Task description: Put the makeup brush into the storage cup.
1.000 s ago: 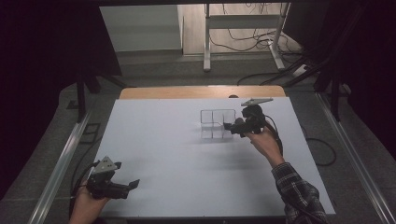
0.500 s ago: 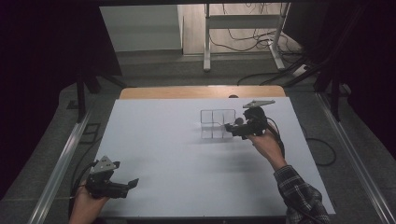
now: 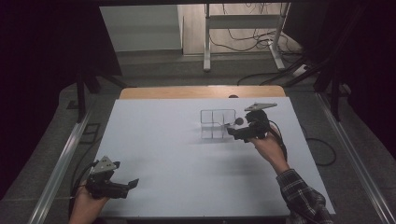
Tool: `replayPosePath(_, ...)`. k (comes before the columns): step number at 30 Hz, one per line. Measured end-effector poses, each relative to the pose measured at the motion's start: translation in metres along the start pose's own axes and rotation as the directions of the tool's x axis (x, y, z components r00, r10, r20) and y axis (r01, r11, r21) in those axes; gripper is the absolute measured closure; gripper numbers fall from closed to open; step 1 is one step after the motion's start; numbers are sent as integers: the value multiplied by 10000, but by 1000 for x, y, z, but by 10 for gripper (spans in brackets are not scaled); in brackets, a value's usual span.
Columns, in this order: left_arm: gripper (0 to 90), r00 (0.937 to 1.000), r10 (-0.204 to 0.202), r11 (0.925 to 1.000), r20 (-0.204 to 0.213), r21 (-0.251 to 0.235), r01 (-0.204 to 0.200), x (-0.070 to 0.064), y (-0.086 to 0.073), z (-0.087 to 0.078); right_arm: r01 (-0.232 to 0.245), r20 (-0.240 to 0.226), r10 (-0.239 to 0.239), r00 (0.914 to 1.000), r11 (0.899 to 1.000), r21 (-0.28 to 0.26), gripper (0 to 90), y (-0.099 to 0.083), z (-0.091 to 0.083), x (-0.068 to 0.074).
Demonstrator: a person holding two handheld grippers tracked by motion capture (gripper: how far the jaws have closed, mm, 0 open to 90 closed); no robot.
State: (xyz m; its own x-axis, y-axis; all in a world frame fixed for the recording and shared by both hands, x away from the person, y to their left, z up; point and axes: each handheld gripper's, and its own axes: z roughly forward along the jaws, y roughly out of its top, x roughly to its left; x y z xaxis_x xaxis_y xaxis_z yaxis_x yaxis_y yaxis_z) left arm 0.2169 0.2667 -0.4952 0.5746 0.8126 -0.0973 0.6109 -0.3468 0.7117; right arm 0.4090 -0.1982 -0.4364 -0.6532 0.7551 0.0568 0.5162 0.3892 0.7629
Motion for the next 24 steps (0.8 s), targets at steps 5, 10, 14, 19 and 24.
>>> replayPosePath(5, 20, 10000, 7, 10000, 6, 3, -7, 0, 0, 0, 26, 27, -26, 10000, 10000, 4, 0, -2, -3, 2)
replayPosePath(10, 20, 10000, 11, 10000, 7, -2, -11, 0, 0, 0, 41, 53, -41, 10000, 10000, -15, 0, -5, -6, 3)
replayPosePath(14, 19, 10000, 7, 10000, 11, -10, -7, 0, 0, 0, 55, 85, -55, 9999, 10000, -24, 0, -7, -9, 3)
replayPosePath(19, 19, 10000, 41, 10000, 17, -26, -41, 0, 0, 0, 10, 100, -9, 9999, 10000, -69, 0, -10, -13, 4)
replayPosePath(24, 19, 10000, 50, 10000, 23, -24, -50, 0, 0, 0, 31, 105, -30, 9999, 10000, -71, 0, -14, -16, 5)
